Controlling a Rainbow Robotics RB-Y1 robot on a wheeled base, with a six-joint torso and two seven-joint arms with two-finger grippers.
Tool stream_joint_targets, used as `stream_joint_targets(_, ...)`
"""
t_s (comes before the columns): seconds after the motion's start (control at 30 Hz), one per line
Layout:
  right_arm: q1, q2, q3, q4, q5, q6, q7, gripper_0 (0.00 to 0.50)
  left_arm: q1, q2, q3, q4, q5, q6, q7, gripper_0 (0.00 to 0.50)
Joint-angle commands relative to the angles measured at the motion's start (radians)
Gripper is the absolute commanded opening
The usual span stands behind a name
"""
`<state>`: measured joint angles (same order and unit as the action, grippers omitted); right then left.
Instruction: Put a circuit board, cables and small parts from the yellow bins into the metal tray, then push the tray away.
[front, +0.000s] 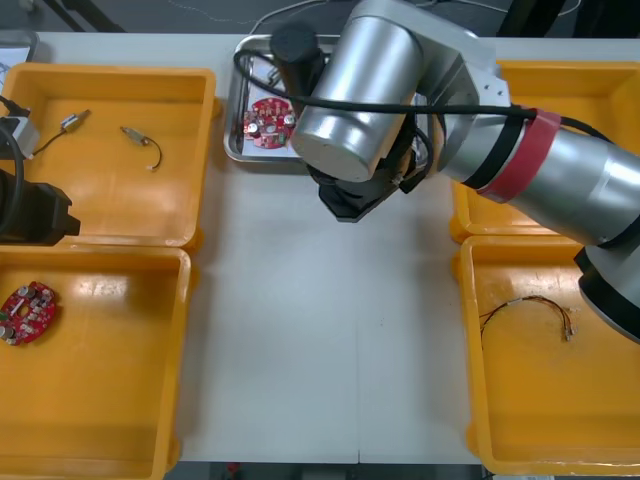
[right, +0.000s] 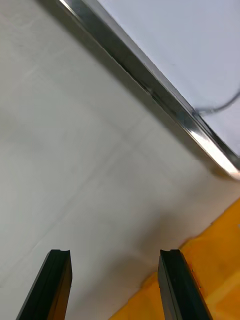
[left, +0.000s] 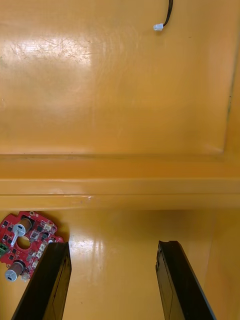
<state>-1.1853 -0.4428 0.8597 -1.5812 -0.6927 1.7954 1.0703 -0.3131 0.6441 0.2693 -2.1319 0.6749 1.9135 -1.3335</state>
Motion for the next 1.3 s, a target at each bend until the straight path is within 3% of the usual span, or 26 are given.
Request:
stream_joint_targets(0.03, 0.026, -0.085, -0.080, -0.099, -0.044, 0.065, -0.090, 0.500, 0.017, -0.009, 0.025, -0.013, -0.005, 0.006, -0.023, 0.500)
stream_joint_targets(0.17, 0.055, -0.152, -0.125, -0.177, -0.088, 0.124, -0.193, 0.500, 0.017, -0.009, 0.025, -0.013, -0.005, 0.006, -0.023, 0.500)
stream_joint_targets(0.63, 0.271, -0.410, -0.347, -0.439, -0.257, 0.124, -0.423, 0.500, 0.017, -0.009, 0.025, -0.013, -0.005, 0.006, -0.023, 0.500)
stream_joint_targets(0.9, 0.449, -0.516, -0.508, -0.560, -0.275, 0.124, -0.400, 0.500, 0.017, -0.009, 0.025, -0.013, -0.005, 0.006, -0.023, 0.500)
stream_joint_targets(1.03, 0.529, -0.539, -0.584, -0.596, -0.278, 0.124, -0.380, 0.500, 0.017, -0.009, 0.025, -0.013, -0.005, 0.006, -0.023, 0.500)
stream_joint_targets(1.3, 0.693, -0.551, -0.774, -0.611, -0.280, 0.124, -0.225, 0.500, 0.017, -0.009, 0.025, -0.013, -0.005, 0.006, -0.023, 0.500)
